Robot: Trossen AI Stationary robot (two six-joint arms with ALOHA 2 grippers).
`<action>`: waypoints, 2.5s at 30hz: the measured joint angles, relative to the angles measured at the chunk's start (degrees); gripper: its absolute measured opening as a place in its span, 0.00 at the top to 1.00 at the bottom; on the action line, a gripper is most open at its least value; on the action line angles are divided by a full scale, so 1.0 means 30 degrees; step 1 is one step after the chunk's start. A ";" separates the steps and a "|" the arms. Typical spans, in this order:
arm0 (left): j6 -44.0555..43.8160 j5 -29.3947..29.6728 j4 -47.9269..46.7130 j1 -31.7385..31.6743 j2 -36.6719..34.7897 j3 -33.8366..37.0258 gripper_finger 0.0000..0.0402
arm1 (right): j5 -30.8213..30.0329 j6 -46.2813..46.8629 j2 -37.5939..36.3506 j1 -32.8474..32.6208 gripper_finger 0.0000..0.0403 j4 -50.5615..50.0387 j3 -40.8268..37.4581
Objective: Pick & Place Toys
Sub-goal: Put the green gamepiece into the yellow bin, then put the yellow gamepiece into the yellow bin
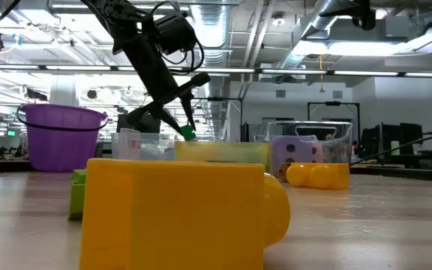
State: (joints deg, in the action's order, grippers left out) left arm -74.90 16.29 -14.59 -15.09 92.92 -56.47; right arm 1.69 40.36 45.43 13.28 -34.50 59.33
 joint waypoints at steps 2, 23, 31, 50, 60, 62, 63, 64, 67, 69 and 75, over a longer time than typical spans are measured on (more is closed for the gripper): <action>0.0017 0.0000 0.0000 0.0000 0.0000 0.0000 0.76 | 0.0000 0.0000 0.0001 -0.0003 0.34 0.0000 0.0000; 0.0018 0.0307 0.0010 0.0000 0.0000 0.0000 0.68 | 0.0000 -0.0095 0.0001 0.0000 0.34 0.0007 0.0000; 0.0018 0.0590 0.0015 0.0000 0.0000 0.0000 0.66 | 0.0000 -0.0095 0.0001 0.0000 0.34 0.0013 0.0000; 0.0021 0.0583 0.0050 0.0007 -0.0007 0.0000 0.66 | 0.0000 -0.0095 -0.0002 -0.0005 0.34 0.0015 0.0002; 0.4248 0.0312 0.4205 0.0461 -0.0295 -0.0013 0.66 | 0.0007 -0.0095 -0.0001 0.0000 0.34 0.0015 0.0000; 0.6598 0.0272 0.5202 0.0809 -0.0587 -0.0027 0.66 | 0.0065 -0.0095 0.0001 -0.0007 0.34 0.0015 0.0000; 0.8088 0.0283 0.5937 0.1049 -0.0665 -0.0016 0.66 | 0.0121 -0.0095 0.0001 -0.0007 0.34 0.0015 0.0000; 0.9554 0.0209 0.6552 0.1288 -0.0766 -0.0049 0.66 | 0.0150 -0.0095 -0.0006 -0.0007 0.34 0.0007 0.0000; 1.4073 -0.0673 0.6125 0.2118 -0.1418 -0.0034 0.66 | 0.0435 -0.0096 -0.0006 -0.0007 0.34 -0.0029 0.0002; 1.6034 -0.1049 0.4230 0.2839 -0.1886 -0.0036 0.66 | 0.0489 -0.0095 -0.0006 -0.0007 0.34 -0.0131 0.0000; 1.7237 -0.1051 -0.2539 0.5826 -0.3025 -0.0015 0.61 | 0.0510 -0.0095 0.0001 -0.0007 0.34 -0.0410 0.0000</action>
State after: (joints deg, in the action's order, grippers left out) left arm -23.19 13.14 -22.21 2.39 83.85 -56.51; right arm 3.22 40.07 45.43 13.26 -35.73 59.33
